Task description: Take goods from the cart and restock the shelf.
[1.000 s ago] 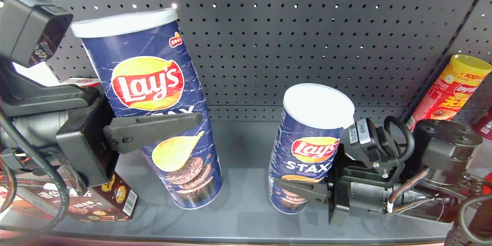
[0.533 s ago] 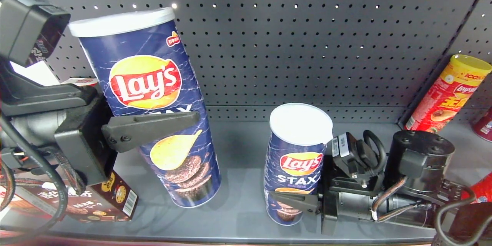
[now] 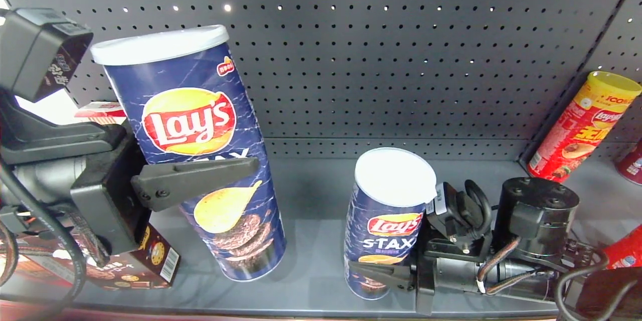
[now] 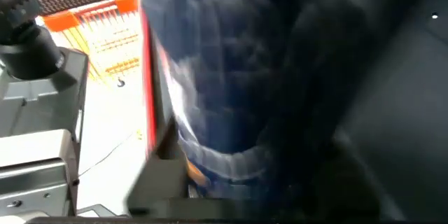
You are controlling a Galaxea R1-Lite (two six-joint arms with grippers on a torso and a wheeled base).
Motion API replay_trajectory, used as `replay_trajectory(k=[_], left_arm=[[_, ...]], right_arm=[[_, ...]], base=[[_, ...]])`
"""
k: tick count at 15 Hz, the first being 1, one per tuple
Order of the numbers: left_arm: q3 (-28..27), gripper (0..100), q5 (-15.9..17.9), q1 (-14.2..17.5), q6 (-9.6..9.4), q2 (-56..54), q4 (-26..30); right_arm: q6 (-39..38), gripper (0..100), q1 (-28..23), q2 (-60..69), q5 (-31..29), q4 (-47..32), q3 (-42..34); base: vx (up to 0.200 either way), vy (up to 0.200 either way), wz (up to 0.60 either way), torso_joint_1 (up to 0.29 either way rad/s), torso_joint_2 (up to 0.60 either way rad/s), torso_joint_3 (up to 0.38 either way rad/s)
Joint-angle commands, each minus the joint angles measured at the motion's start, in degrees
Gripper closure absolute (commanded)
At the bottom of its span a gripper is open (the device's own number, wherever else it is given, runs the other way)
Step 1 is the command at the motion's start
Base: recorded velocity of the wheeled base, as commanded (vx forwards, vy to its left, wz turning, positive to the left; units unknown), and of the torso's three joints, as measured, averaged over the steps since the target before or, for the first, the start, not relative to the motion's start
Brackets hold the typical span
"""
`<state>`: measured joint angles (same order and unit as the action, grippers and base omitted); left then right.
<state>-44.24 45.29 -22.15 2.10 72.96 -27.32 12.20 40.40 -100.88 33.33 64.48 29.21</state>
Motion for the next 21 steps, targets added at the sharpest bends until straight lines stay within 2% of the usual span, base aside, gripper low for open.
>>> replay_trajectory(k=[1, 6, 8, 11, 17, 21], left_arm=[[0.12, 100, -0.02, 0.00, 0.01, -0.45, -0.01], [0.12, 100, -0.02, 0.00, 0.01, -0.36, -0.10], [0.29, 100, -0.02, 0.00, 0.01, -0.36, -0.10], [0.29, 100, -0.02, -0.09, 0.01, -0.36, -0.10], [1.00, 100, -0.11, 0.00, 0.01, -0.45, -0.01], [0.91, 100, -0.11, 0.00, 0.01, -0.36, -0.10]], right_arm=[[0.01, 0, 0.12, -0.02, -0.11, 0.04, -0.12], [-0.07, 0, -0.06, 7.54, -2.13, -0.05, -3.54], [-0.25, 0, -0.41, 14.74, -2.92, -0.67, -8.82], [-0.16, 0, -0.50, 18.79, -2.83, -0.76, -14.09], [-0.07, 0, -0.59, 18.00, -2.39, -0.84, -14.79], [-0.07, 0, -3.05, 14.92, -2.39, -0.67, -13.83]], base=[[0.000, 0.000, 0.00, 0.000, 0.00, 0.000], [0.000, 0.000, 0.00, 0.000, 0.00, 0.000], [0.000, 0.000, 0.00, 0.000, 0.00, 0.000], [0.000, 0.000, 0.00, 0.000, 0.00, 0.000], [0.000, 0.000, 0.00, 0.000, 0.00, 0.000], [0.000, 0.000, 0.00, 0.000, 0.00, 0.000]])
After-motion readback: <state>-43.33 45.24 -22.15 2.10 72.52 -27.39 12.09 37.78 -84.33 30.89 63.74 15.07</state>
